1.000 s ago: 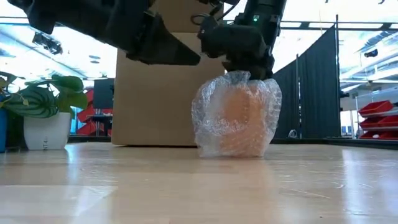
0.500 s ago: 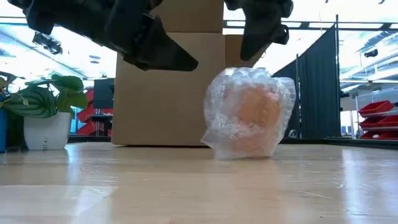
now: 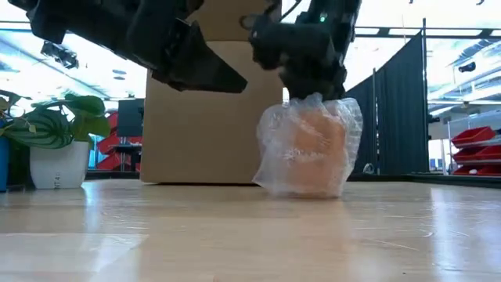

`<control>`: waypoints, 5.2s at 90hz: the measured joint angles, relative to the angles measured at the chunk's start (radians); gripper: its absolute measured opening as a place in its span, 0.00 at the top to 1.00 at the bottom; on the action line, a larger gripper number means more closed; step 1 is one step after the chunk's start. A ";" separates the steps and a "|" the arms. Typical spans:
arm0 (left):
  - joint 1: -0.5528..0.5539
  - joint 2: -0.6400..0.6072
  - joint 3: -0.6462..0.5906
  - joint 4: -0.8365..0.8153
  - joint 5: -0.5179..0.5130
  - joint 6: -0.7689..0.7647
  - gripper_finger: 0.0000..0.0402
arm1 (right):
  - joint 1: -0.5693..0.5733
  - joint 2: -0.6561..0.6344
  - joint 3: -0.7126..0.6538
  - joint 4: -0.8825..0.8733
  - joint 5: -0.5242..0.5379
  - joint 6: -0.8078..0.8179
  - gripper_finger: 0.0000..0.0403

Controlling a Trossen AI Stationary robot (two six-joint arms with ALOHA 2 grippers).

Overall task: Wrap mug
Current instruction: Wrap the orange mug with the bubble wrap

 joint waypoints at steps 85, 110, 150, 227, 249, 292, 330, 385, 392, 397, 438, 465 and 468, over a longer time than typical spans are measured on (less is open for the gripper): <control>0.001 0.000 0.000 -0.008 0.000 0.004 0.65 | 0.030 -0.061 -0.043 -0.024 -0.053 0.030 1.00; 0.001 0.000 0.000 -0.019 0.000 0.002 0.65 | 0.014 -0.050 -0.039 -0.013 -0.072 0.006 1.00; 0.002 0.000 0.000 -0.028 -0.001 0.001 0.65 | 0.024 -0.240 -0.032 -0.104 -0.052 0.058 1.00; 0.003 0.000 0.000 -0.027 -0.001 0.004 0.65 | 0.027 -0.204 -0.046 -0.140 -0.033 0.005 1.00; 0.003 0.000 0.000 -0.020 -0.001 0.003 0.65 | 0.026 -0.239 -0.053 -0.087 -0.007 0.022 1.00; 0.003 0.008 0.000 -0.021 -0.002 0.001 0.65 | 0.006 -0.099 -0.126 0.062 -0.008 -0.034 1.00; 0.003 0.011 0.000 -0.021 -0.002 0.001 0.65 | -0.001 -0.135 -0.081 -0.023 -0.016 -0.056 1.00; 0.003 0.011 0.000 -0.011 -0.002 0.001 0.65 | 0.051 -0.217 -0.217 0.052 0.044 0.026 1.00; 0.003 0.011 0.000 -0.006 -0.002 0.001 0.65 | 0.040 -0.221 -0.268 0.120 0.055 0.023 1.00; 0.003 0.011 0.000 -0.002 -0.002 0.001 0.65 | 0.029 -0.222 -0.298 0.155 0.059 0.022 1.00; 0.037 0.131 0.000 0.063 -0.001 -0.003 0.65 | 0.004 -0.217 -0.246 0.145 0.026 -0.018 1.00; 0.056 0.160 0.000 0.074 -0.002 -0.009 0.65 | 0.044 -0.248 -0.080 0.011 0.035 -0.026 1.00; 0.055 0.159 0.000 0.075 -0.002 -0.016 0.65 | 0.048 -0.245 -0.081 0.020 0.035 -0.025 1.00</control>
